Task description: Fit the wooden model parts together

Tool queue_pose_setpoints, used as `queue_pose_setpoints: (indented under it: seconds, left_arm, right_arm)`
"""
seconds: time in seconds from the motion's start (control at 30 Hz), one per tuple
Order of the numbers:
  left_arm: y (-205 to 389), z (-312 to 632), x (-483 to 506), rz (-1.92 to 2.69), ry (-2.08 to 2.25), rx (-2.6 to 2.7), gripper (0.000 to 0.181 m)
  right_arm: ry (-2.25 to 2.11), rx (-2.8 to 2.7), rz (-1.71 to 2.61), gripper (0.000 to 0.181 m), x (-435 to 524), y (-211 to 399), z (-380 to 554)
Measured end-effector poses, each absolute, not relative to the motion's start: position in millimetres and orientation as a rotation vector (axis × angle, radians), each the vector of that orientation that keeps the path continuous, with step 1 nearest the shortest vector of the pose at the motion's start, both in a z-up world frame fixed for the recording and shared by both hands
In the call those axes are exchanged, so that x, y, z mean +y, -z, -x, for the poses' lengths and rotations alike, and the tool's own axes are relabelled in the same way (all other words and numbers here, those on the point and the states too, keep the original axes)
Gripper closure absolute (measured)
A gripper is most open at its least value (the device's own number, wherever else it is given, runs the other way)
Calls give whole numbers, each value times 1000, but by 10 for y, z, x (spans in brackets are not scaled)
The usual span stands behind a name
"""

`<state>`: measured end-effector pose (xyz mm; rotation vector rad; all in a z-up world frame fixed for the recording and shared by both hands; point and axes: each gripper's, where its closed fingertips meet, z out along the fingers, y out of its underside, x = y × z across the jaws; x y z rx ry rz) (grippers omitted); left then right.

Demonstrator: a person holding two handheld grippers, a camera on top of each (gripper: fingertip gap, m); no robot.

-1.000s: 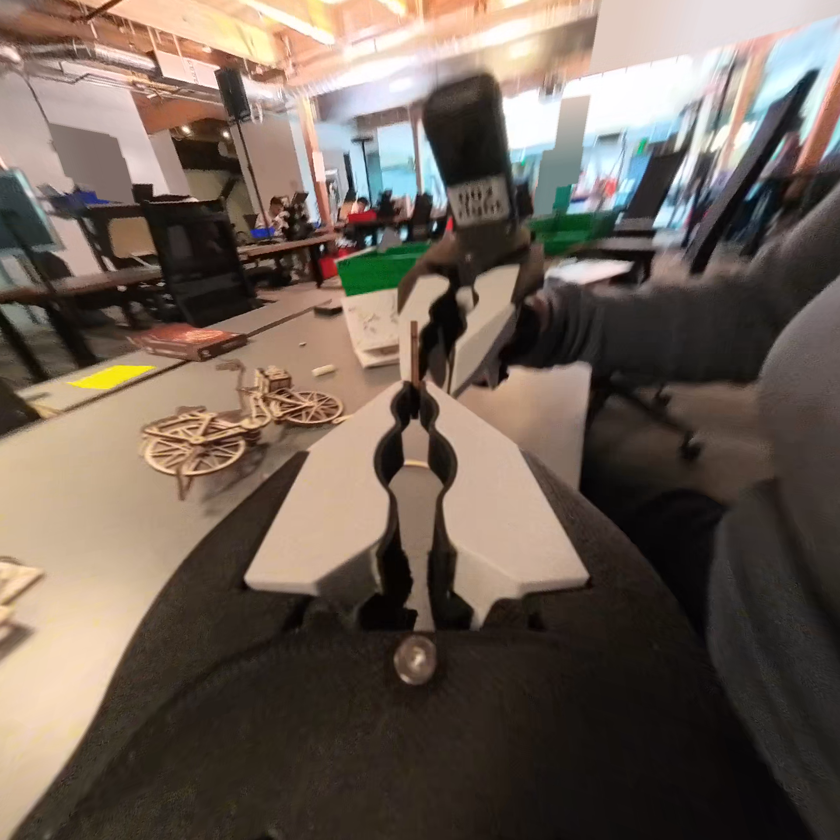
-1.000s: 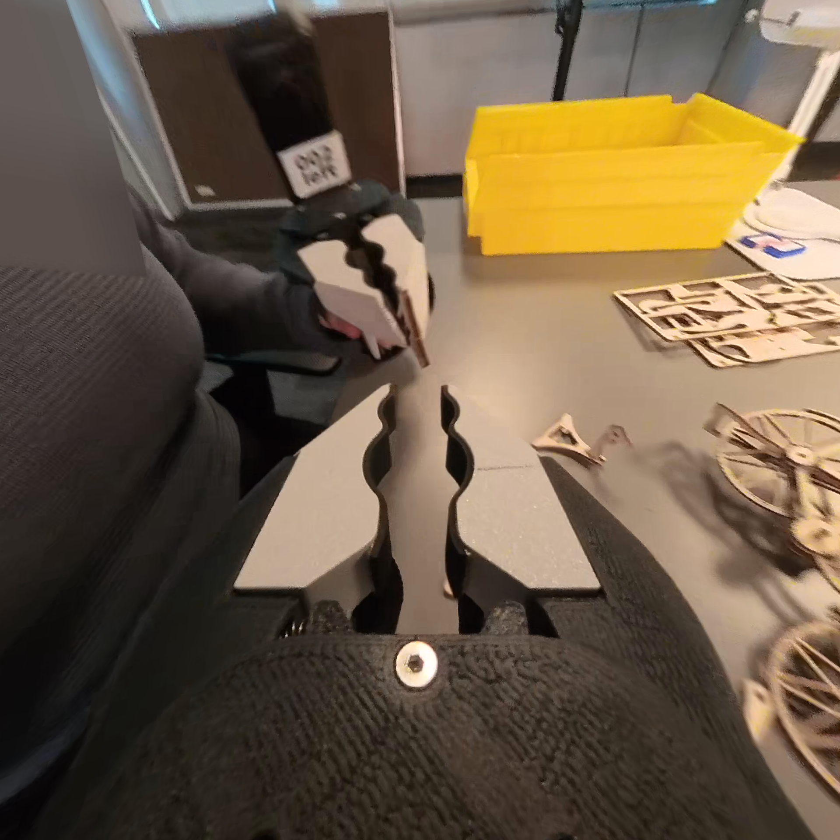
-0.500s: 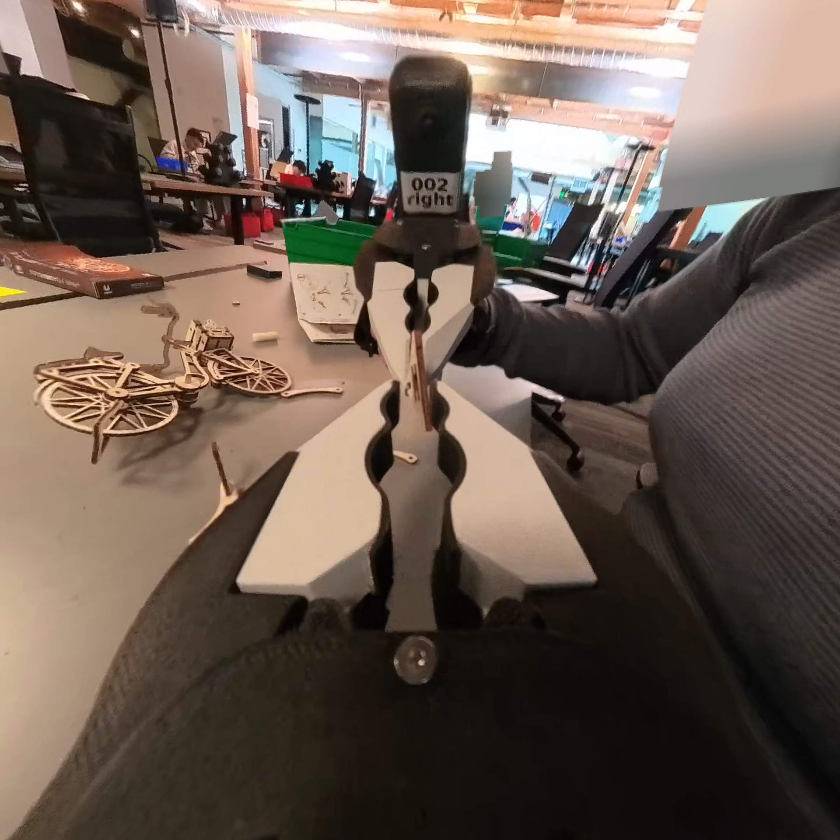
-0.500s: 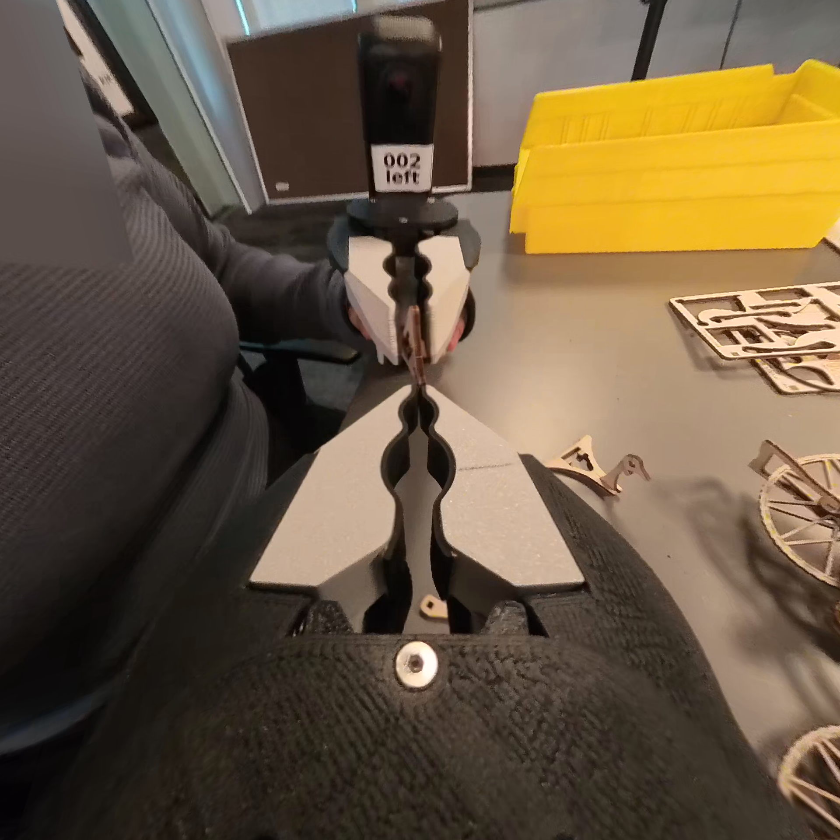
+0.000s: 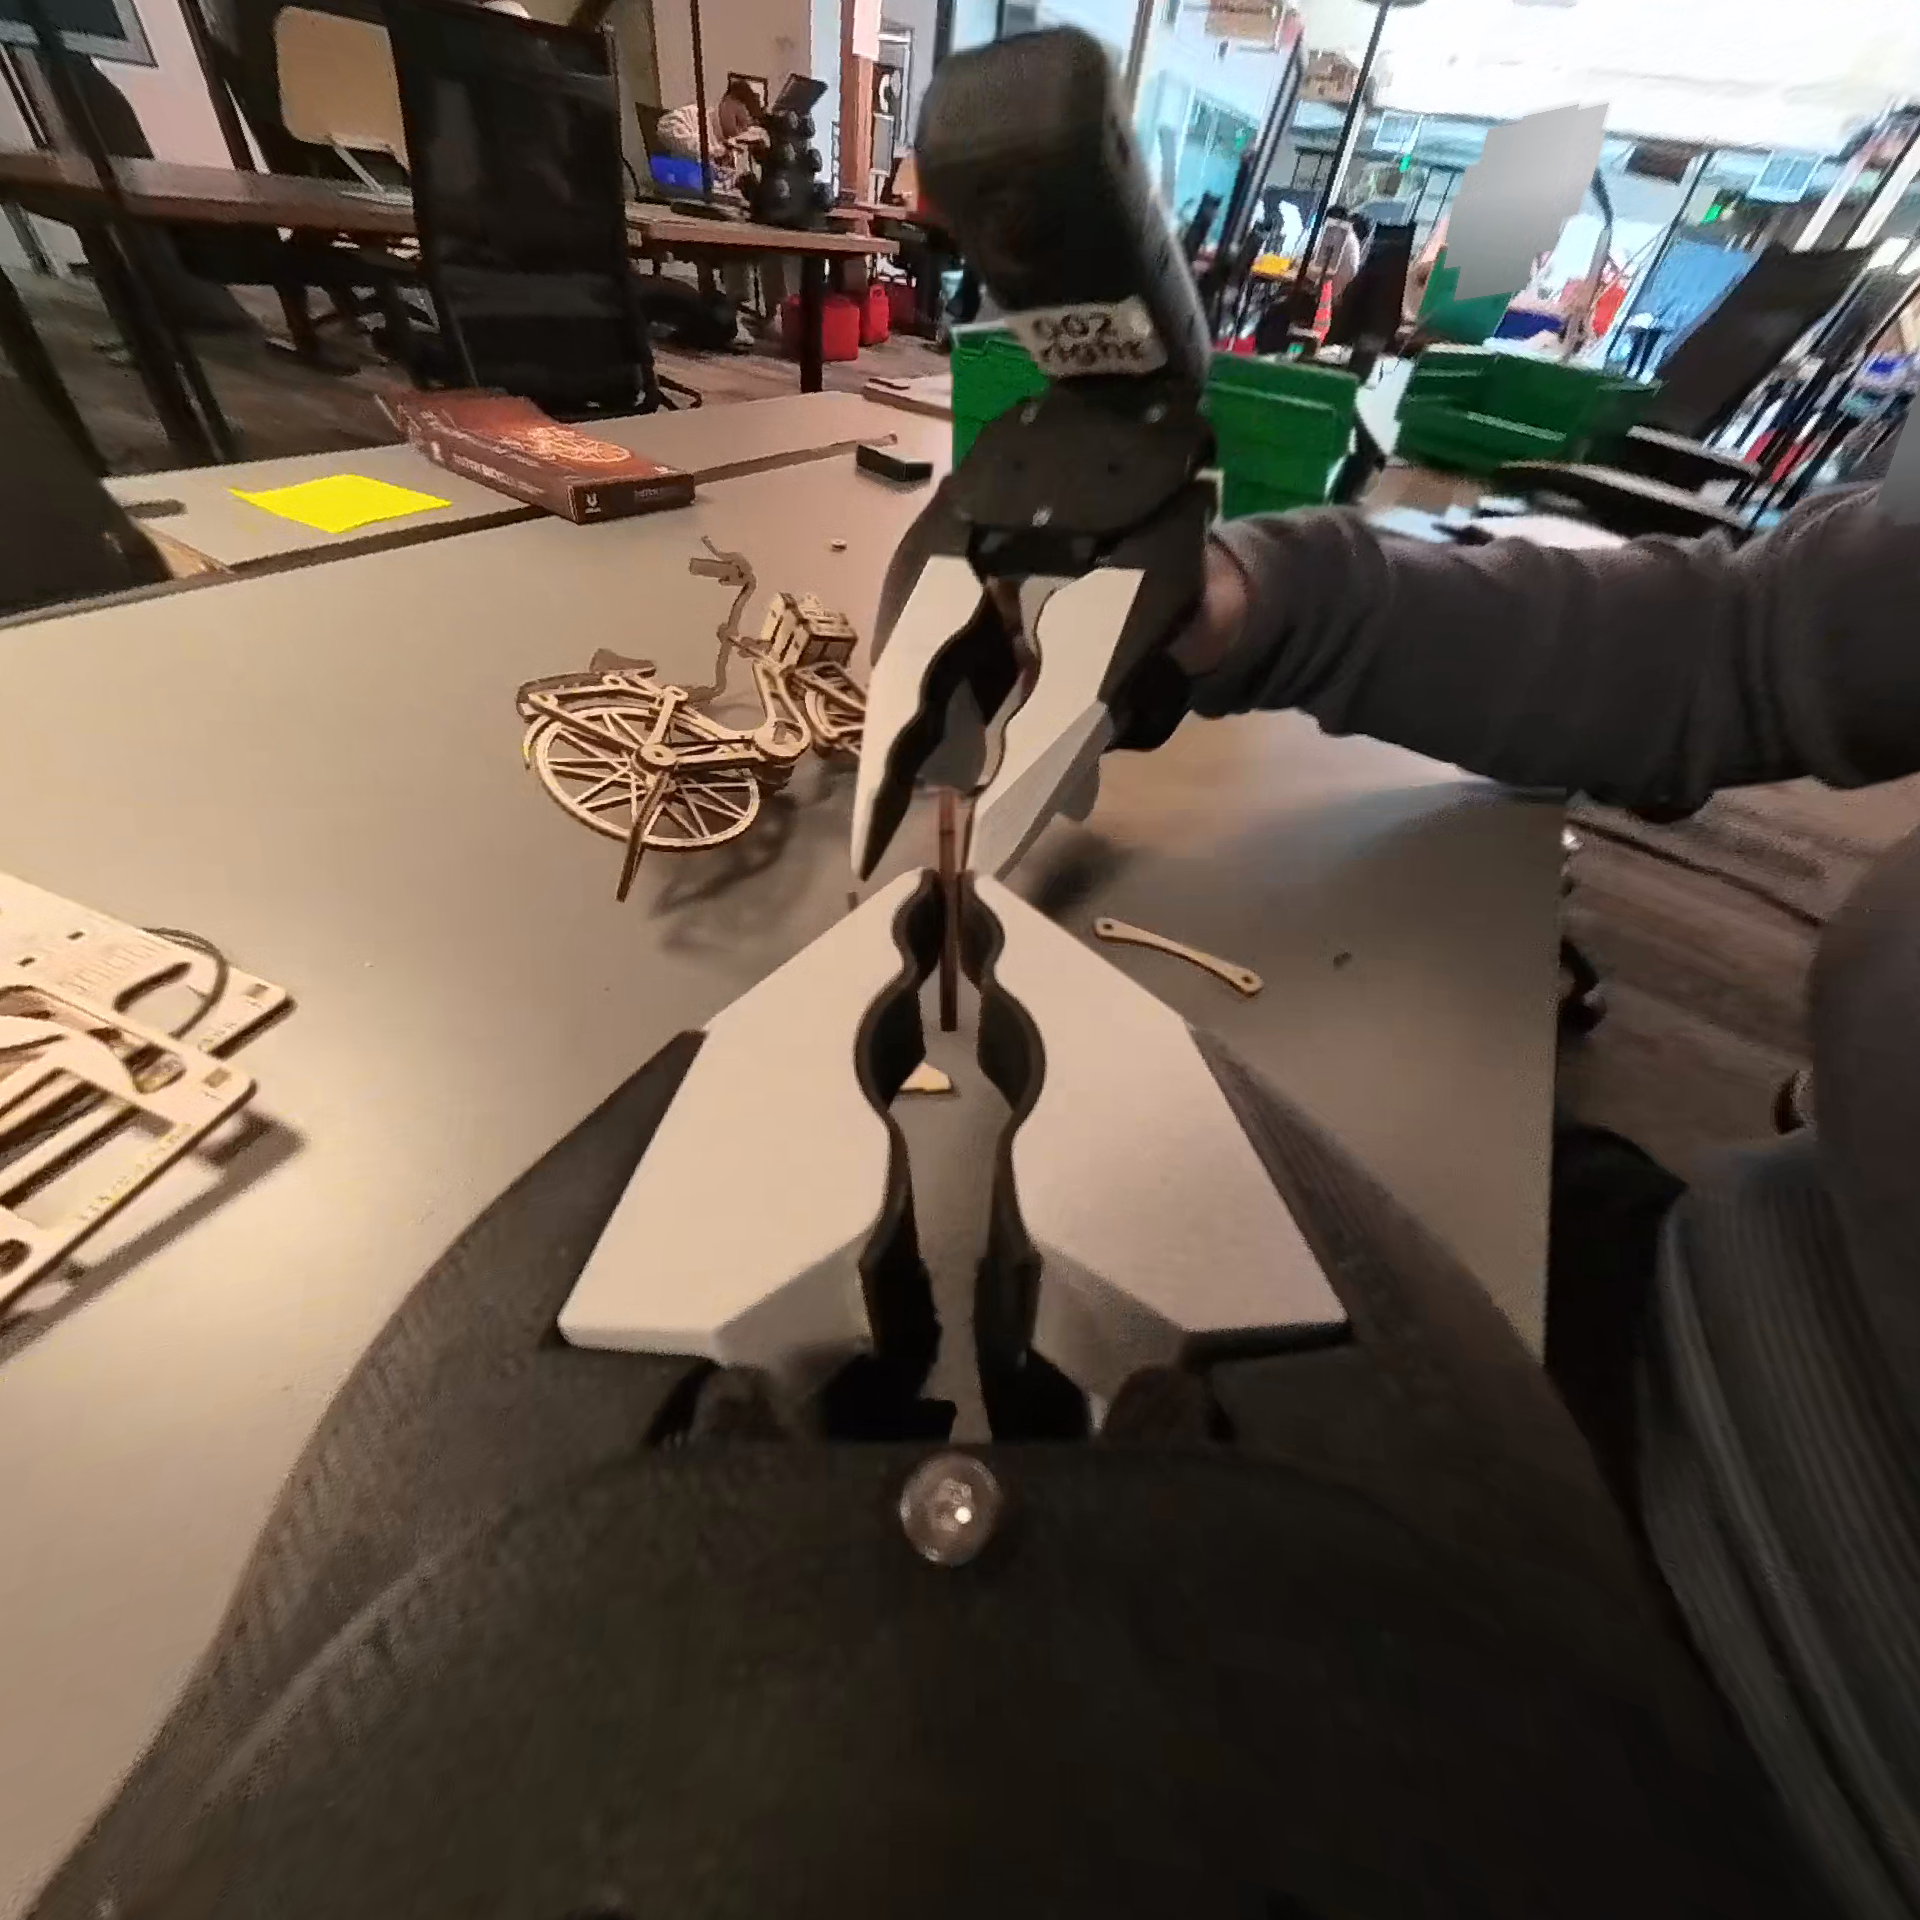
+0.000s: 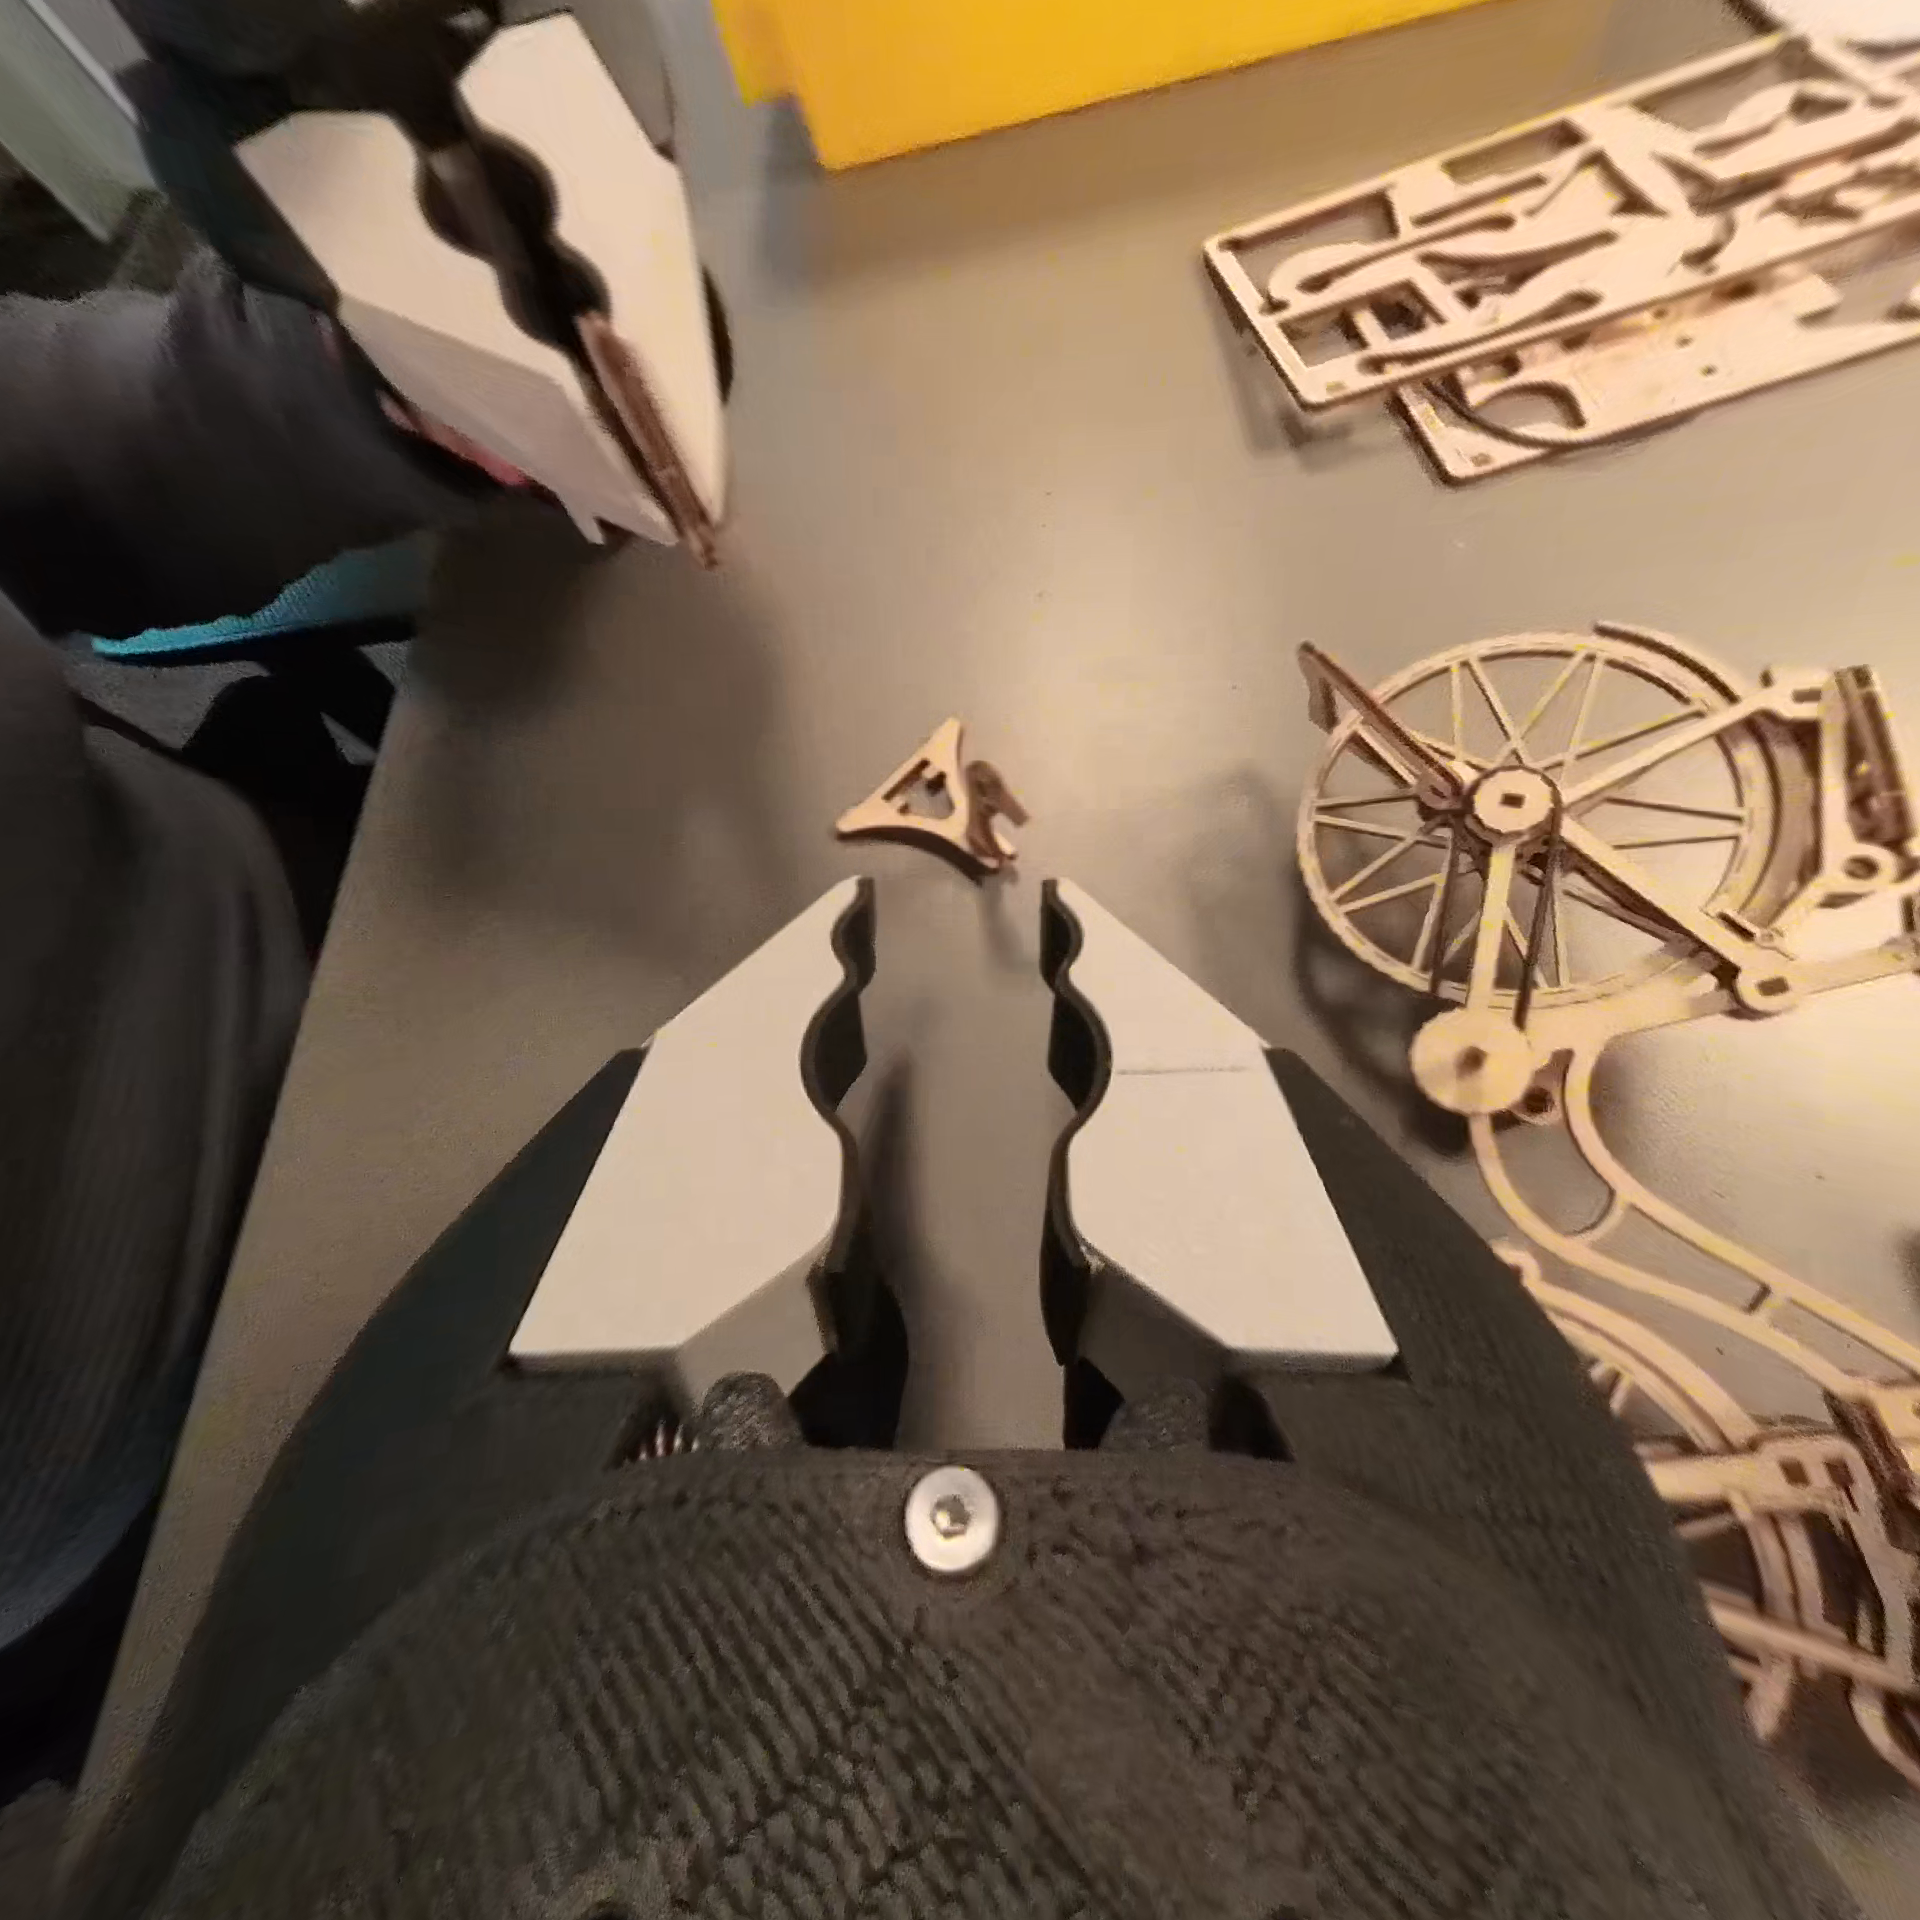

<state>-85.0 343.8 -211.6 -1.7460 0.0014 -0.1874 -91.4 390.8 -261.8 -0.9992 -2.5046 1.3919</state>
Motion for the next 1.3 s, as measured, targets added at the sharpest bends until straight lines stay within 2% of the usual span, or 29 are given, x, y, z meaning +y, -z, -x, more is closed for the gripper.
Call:
queue_pose_setpoints:
  seconds: [0.1, 0.27, 0.37, 0.47, 0.67, 0.77, 0.83, 0.97, 1.0, 1.07, 1.1, 1.3]
  left_arm:
    - [2095, 887, 3465, 1713, 285, -54, 179]
    - [1853, 863, 3484, 1527, 474, -112, 179]
    - [1780, 812, 3510, 1455, 537, -108, 179]
    - [1723, 783, 3498, 1400, 586, -106, 180]
    - [1752, 746, 3493, 1432, 590, -86, 180]
    - [1789, 739, 3482, 1491, 546, -59, 171]
    - [1824, 735, 3467, 1537, 491, -16, 179]
    - [1900, 711, 3459, 1607, 449, 51, 180]
    - [1932, 749, 3467, 1634, 410, 45, 180]
    - [2006, 818, 3463, 1694, 322, 58, 180]
    - [2060, 845, 3462, 1735, 289, 66, 180]
    - [2340, 926, 3524, 1897, 170, 142, 179]
  right_arm:
    - [-1485, -2477, 985, 154, 3858, 2569, 1025]
    - [-1991, -2344, 790, 163, 3544, 1943, 868]
    - [-2077, -2320, 739, 169, 3413, 1806, 816]
    - [-2065, -2308, 723, 180, 3391, 1785, 818]
    - [-2060, -2335, 707, 181, 3389, 1816, 782]
    - [-1990, -2377, 675, 181, 3408, 1856, 759]
    - [-1946, -2402, 660, 181, 3418, 1882, 747]
    - [-1869, -2435, 607, 181, 3429, 1959, 736]
    - [-1824, -2442, 610, 179, 3480, 2001, 768]
    - [-1650, -2488, 679, 152, 3692, 2189, 894]
    - [-1559, -2532, 706, 147, 3796, 2312, 933]
    - [-1498, -2646, 735, 158, 3836, 2591, 1024]
